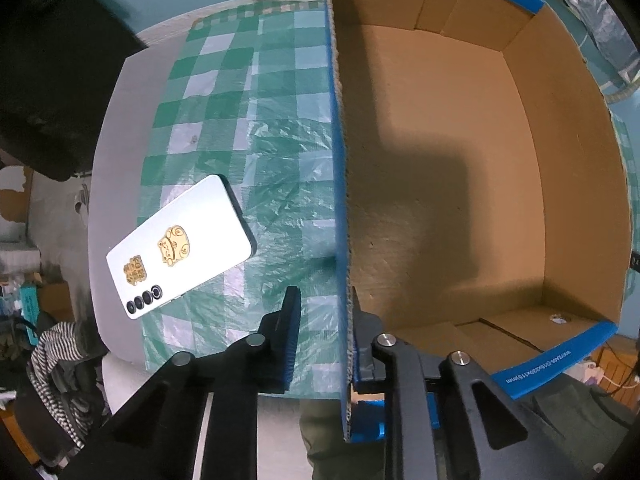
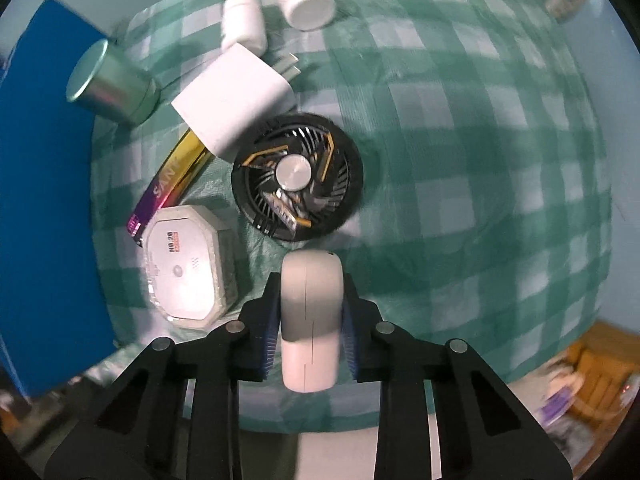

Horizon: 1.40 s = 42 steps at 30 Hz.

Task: Organize rigid objects
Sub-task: 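Lift the earbud case with the right gripper and carry it over the box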

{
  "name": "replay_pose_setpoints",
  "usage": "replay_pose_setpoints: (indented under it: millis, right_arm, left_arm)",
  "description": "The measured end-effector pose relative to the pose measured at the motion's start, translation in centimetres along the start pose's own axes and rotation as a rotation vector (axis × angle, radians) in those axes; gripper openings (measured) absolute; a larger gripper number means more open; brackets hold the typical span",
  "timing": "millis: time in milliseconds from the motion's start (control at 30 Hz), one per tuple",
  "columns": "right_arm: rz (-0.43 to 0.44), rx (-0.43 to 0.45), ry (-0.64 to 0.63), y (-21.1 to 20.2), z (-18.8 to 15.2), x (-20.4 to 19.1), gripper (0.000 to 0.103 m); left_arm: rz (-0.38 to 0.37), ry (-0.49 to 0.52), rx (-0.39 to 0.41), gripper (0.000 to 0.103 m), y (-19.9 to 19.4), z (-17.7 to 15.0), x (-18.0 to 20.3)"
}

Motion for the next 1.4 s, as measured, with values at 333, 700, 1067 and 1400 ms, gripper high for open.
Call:
replay_pose_setpoints:
  millis: [333, 700, 1067, 1400]
  right_arm:
    - [-0.034, 0.02, -0.054, 0.0, -0.3, -2.2, 0.038]
    - [0.009, 0.038, -0.049, 1.0, -1.3, -1.2, 0.026]
    - [0.021, 0.05, -0.073, -2.1, -3.8, -1.1, 0.026]
    - [0.053, 0.114, -0.092, -7.4, -1.6, -2.5, 0.026]
  left_arm:
    - [-0.017, -0.015, -0.013, 0.017, -0.4, 0.1, -0.1]
    - [-0.025, 0.003, -0.025, 0.011, -0.5, 0.3, 0.1]
    - [-0.042, -0.011, -0.037, 0.011, -0.2, 0.2, -0.5]
    - [-0.036, 0.022, -0.029, 0.01, -0.3, 0.1, 0.1]
Point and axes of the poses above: each gripper's, at about its wrist camera, not at the fingertips, and y roughly the way its jaws point, x to its right, z to its top, the point moved 2 cm from there along y, roughly the way its jaws point, and after that the axes turned 2 degrees about -z, right-handed, at the moved point
